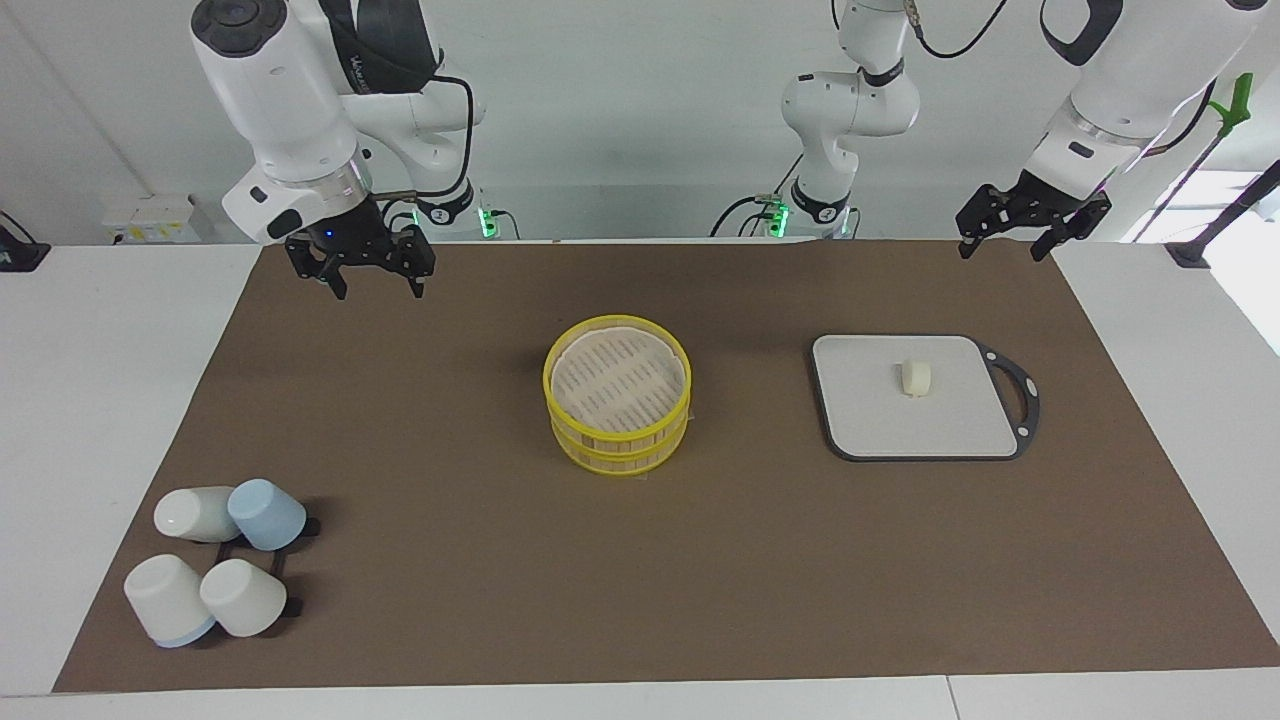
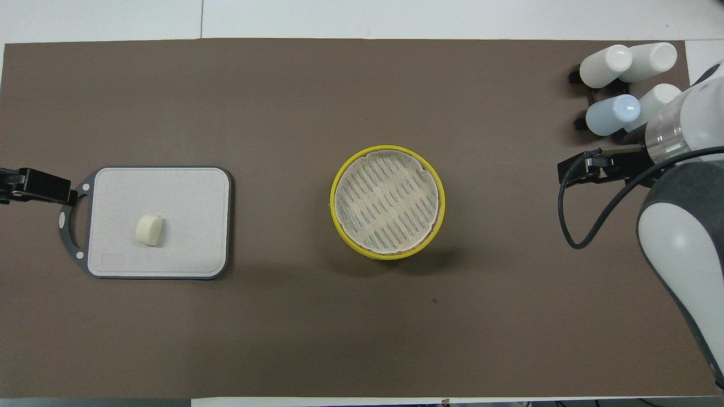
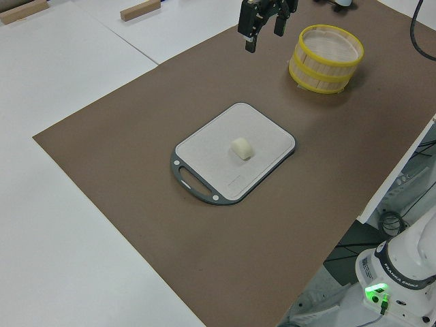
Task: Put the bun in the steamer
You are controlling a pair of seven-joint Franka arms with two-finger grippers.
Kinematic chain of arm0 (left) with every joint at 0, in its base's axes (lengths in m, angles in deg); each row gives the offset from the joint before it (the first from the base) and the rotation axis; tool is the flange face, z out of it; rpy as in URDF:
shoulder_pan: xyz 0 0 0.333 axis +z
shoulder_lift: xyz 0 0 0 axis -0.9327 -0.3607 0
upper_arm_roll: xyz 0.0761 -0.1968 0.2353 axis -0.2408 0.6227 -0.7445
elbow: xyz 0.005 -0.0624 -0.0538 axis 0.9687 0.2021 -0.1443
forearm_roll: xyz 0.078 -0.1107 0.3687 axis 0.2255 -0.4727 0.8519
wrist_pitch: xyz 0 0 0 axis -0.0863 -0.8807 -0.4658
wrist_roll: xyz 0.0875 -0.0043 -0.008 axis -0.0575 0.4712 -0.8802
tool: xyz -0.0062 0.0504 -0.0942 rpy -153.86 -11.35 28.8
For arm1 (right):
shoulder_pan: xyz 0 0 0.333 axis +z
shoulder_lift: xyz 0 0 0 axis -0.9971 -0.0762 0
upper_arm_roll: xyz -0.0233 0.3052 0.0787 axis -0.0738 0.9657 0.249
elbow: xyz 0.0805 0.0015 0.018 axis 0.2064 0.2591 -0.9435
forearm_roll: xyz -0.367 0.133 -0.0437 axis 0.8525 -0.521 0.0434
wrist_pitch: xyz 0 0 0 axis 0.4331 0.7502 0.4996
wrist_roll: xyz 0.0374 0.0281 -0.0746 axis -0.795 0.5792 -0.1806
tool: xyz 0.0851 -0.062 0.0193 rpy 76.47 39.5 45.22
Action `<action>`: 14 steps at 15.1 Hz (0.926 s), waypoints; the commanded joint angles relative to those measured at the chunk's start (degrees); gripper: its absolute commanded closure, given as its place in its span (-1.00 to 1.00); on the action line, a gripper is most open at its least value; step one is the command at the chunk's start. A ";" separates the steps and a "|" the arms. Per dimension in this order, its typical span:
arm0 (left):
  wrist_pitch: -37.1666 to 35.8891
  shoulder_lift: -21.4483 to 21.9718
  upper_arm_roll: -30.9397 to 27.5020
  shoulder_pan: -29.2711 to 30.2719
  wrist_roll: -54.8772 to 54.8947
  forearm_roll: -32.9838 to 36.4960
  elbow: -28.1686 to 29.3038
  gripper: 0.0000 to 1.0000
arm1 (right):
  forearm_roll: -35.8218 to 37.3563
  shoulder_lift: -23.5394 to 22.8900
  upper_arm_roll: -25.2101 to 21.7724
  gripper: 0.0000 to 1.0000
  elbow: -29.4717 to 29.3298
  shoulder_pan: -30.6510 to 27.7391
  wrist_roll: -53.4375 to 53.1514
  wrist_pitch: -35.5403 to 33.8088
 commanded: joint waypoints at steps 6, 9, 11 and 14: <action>0.15 0.96 -0.52 -0.70 -0.02 0.62 0.73 -1.00 | -6.93 -2.01 3.47 -1.00 -1.40 1.56 -0.18 4.66; 4.34 3.67 -0.78 -0.52 0.15 0.62 7.19 -1.00 | -5.38 -15.24 3.30 -1.00 -15.76 12.70 -9.82 5.29; 13.11 6.66 -1.05 0.78 0.59 0.62 17.81 -1.00 | -1.34 -23.08 2.95 -1.00 -21.95 20.43 -17.99 6.25; 28.23 8.35 -1.05 1.85 7.51 0.62 33.12 -1.00 | 0.16 -30.65 2.51 -1.00 -25.13 28.62 -30.13 11.07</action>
